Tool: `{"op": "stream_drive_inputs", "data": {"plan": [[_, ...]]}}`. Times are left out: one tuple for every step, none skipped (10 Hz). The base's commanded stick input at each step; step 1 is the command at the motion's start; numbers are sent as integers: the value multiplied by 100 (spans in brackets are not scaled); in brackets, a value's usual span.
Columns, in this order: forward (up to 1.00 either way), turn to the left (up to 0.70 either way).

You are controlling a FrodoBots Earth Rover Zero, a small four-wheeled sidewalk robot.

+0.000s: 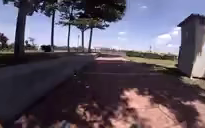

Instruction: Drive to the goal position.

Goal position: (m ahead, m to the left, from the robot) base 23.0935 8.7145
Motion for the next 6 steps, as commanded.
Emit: {"op": "stream_drive_inputs", "data": {"plan": [[70, 0], [70, 0], [70, 0], [70, 0], [70, 0], [70, 0]]}}
